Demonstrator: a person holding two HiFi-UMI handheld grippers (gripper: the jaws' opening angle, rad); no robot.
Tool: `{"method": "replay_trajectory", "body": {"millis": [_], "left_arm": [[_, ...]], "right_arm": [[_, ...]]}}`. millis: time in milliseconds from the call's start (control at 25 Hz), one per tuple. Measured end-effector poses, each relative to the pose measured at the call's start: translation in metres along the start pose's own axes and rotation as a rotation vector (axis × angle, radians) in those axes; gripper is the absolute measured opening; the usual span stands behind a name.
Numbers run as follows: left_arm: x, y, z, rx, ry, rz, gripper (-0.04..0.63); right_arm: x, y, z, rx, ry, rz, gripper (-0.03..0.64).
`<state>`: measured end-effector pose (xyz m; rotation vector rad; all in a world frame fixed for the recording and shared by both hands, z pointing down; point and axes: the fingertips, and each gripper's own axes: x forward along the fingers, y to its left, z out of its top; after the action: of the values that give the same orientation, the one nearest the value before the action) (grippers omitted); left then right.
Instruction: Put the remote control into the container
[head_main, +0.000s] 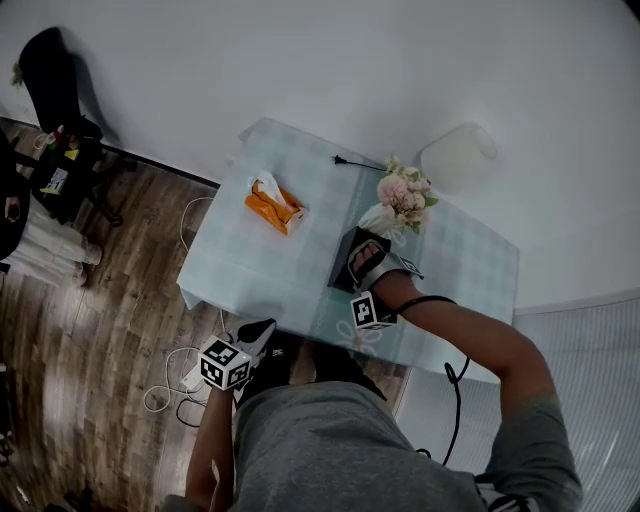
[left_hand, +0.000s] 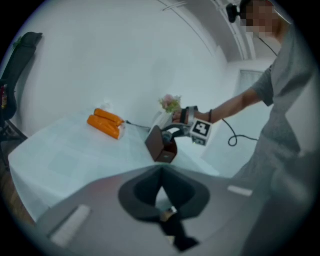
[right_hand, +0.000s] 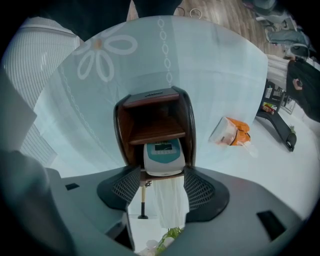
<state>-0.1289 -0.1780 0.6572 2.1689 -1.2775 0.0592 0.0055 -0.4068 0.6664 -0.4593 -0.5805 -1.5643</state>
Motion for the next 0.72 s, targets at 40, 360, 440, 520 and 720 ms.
{"method": "replay_trajectory", "body": {"millis": [40, 360, 440, 520, 720], "left_arm": [[0.001, 0.0, 0.0, 0.002, 0.001, -0.004, 0.0], [0.015, -0.008, 0.012, 0.04, 0.018, -0.048, 0.0], [0.02, -0.01, 0.015, 0.055, 0.026, -0.062, 0.0], [0.025, -0.012, 0.017, 0.068, 0.035, -0.073, 0.0], [0.032, -0.017, 0.021, 0.093, 0.055, -0.099, 0.0]], "right_arm": [[-0.002, 0.001, -0.002, 0.013, 0.001, 0.002, 0.256], [-0.01, 0.018, -0.026, 0.136, 0.032, -0.006, 0.262], [-0.008, 0.025, -0.029, 0.171, 0.036, -0.014, 0.265], [-0.007, 0.033, -0.032, 0.206, 0.045, -0.004, 0.267], [-0.022, 0.046, -0.031, 0.347, 0.013, 0.019, 0.267]]}}
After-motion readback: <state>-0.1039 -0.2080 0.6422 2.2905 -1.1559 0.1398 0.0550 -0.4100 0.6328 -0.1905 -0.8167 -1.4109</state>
